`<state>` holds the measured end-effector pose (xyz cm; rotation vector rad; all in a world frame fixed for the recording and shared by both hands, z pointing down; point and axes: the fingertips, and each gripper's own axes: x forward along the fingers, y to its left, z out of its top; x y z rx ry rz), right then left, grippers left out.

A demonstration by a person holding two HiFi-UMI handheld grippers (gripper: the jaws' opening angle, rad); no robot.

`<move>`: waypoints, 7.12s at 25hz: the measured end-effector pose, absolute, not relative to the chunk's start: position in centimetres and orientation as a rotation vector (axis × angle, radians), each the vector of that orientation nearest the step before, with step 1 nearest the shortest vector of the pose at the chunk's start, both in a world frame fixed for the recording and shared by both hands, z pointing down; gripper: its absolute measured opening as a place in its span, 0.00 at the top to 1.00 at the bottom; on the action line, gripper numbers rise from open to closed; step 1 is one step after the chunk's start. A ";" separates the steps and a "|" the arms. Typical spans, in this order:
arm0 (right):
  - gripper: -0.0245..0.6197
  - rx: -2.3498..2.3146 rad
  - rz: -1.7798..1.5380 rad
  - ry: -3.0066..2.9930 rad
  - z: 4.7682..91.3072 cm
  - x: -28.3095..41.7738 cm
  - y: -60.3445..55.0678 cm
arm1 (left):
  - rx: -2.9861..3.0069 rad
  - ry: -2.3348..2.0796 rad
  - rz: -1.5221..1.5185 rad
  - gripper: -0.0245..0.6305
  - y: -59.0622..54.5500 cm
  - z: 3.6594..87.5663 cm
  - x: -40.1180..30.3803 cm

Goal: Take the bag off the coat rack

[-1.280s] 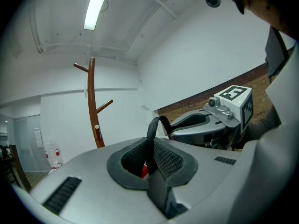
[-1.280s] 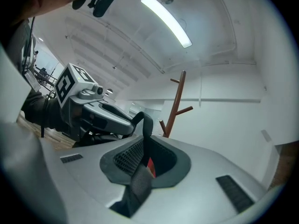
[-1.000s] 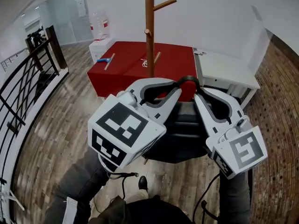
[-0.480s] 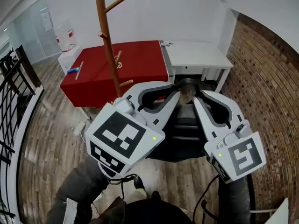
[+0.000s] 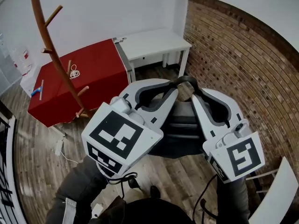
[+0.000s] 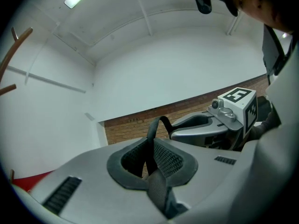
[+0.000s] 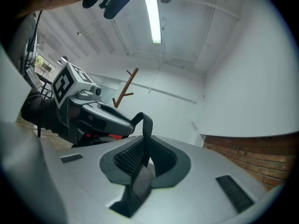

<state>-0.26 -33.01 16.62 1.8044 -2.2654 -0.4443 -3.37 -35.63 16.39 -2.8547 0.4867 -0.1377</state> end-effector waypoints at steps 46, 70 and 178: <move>0.89 2.756 -0.093 -0.365 19.4 20.1 23.8 | -2.443 -1.650 0.079 0.89 21.1 19.1 22.7; 0.89 2.727 -0.094 -0.179 16.6 38.4 30.2 | -2.325 -1.756 0.195 0.89 27.5 16.4 41.1; 0.60 2.693 -0.282 -0.674 19.6 99.7 50.9 | -2.889 -0.986 0.096 0.76 40.7 19.9 100.8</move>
